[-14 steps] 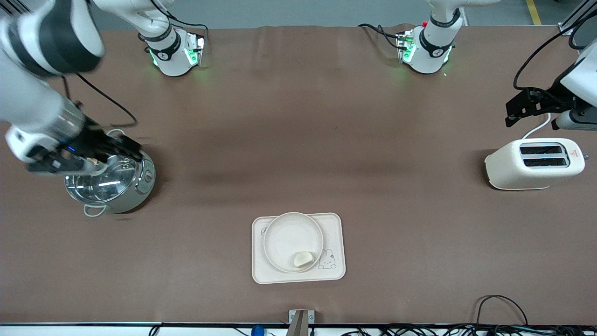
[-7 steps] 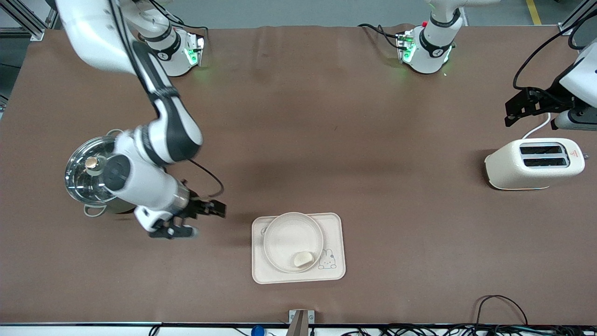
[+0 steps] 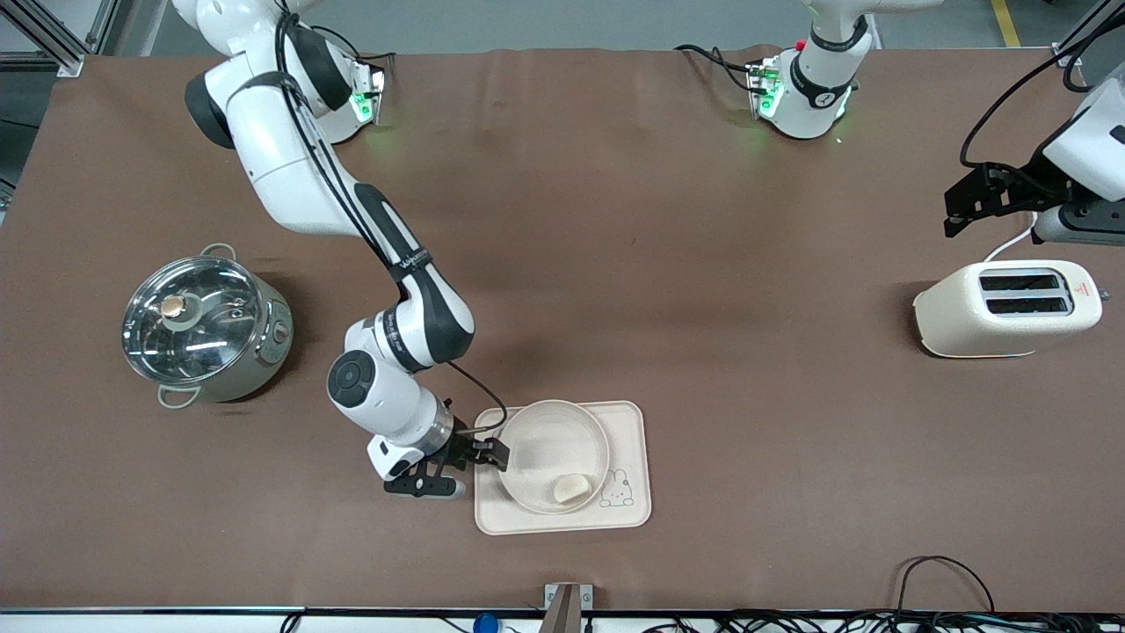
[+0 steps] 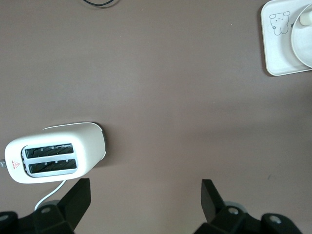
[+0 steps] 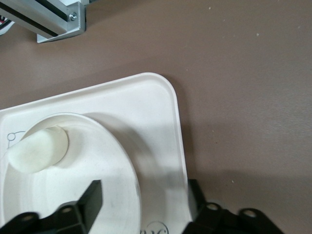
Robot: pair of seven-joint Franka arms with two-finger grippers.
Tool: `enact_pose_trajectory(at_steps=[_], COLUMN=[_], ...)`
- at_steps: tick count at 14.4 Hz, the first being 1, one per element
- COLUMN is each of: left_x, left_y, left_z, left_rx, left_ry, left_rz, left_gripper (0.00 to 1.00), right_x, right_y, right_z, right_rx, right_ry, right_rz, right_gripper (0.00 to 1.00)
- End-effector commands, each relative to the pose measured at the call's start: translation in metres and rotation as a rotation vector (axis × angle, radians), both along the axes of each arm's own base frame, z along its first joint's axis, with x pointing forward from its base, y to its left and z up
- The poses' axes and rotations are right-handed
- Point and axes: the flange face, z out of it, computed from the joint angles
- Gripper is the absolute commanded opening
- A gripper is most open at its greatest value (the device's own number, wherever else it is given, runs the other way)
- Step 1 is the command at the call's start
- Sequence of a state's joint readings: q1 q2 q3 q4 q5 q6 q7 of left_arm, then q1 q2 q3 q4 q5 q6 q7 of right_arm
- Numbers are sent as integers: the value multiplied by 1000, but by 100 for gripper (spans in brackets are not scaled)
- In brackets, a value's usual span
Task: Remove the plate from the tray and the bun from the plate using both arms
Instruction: 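Lower the right gripper onto the white plate rim and close it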
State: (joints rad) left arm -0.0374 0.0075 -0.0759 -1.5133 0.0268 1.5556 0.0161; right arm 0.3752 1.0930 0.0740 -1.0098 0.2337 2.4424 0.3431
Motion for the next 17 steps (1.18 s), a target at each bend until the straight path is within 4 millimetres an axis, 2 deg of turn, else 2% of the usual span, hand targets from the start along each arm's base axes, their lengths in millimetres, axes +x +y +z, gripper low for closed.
enact_pose_trajectory(at_steps=[1, 3, 7, 8, 9, 10, 11, 14, 16, 17], left_x=[-2, -2, -2, -2, -2, -2, -2, -2, -2, -2], left_y=[2, 0, 1, 2, 1, 2, 2, 1, 1, 2], left_z=[5, 5, 5, 5, 5, 5, 5, 5, 5, 5], left_rx=[11, 11, 11, 11, 11, 11, 11, 11, 11, 11], left_ry=[5, 5, 5, 5, 5, 5, 5, 5, 5, 5], left_rz=[-4, -9, -9, -7, -9, -7, -7, -11, -11, -9], left_gripper=[100, 100, 100, 100, 100, 100, 100, 100, 100, 100], right_x=[5, 4, -9, -10, -11, -11, -11, -4, 5, 9], right_y=[3, 4, 30, 31, 31, 31, 30, 14, -1, -6], right_z=[5, -5, -33, -38, -40, -41, -41, -42, -28, -10], right_rx=[38, 41, 90, 91, 90, 87, 86, 94, 176, 218], right_ry=[2, -11, -25, -23, -22, -23, -24, -23, -2, -11], right_rz=[-18, -27, -29, -31, -30, -25, -25, -31, -65, -58], right_gripper=[58, 51, 48, 48, 43, 25, 0, 0, 0, 0])
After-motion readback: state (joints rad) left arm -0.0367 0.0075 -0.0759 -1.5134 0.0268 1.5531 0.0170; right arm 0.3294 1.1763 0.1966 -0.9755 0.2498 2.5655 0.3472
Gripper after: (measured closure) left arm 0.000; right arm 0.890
